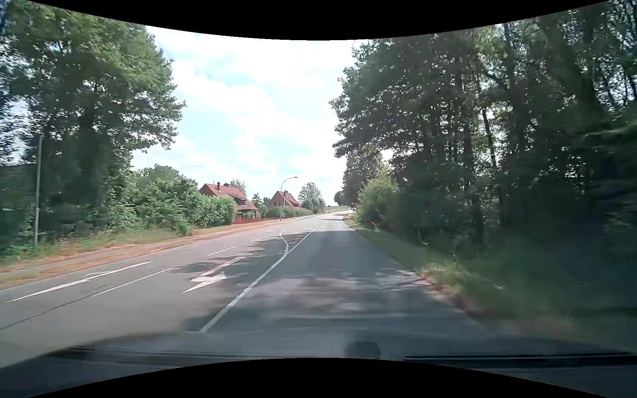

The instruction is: Follow the waypoints while adhering to traffic rules and regulations

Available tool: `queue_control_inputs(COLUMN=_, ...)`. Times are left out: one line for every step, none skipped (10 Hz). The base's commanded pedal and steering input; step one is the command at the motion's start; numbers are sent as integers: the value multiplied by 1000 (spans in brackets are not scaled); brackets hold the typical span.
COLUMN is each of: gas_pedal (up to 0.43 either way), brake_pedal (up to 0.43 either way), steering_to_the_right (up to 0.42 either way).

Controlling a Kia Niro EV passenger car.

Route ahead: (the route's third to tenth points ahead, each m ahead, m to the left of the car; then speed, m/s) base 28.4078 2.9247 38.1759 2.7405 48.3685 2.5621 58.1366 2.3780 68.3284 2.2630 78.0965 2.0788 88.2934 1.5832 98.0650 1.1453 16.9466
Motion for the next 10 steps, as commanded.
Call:
queue_control_inputs(gas_pedal=209, brake_pedal=0, steering_to_the_right=-4)
queue_control_inputs(gas_pedal=209, brake_pedal=0, steering_to_the_right=-4)
queue_control_inputs(gas_pedal=209, brake_pedal=0, steering_to_the_right=-4)
queue_control_inputs(gas_pedal=209, brake_pedal=0, steering_to_the_right=-4)
queue_control_inputs(gas_pedal=220, brake_pedal=0, steering_to_the_right=-3)
queue_control_inputs(gas_pedal=220, brake_pedal=0, steering_to_the_right=-3)
queue_control_inputs(gas_pedal=220, brake_pedal=0, steering_to_the_right=-3)
queue_control_inputs(gas_pedal=220, brake_pedal=0, steering_to_the_right=-2)
queue_control_inputs(gas_pedal=220, brake_pedal=0, steering_to_the_right=-2)
queue_control_inputs(gas_pedal=220, brake_pedal=0, steering_to_the_right=-2)
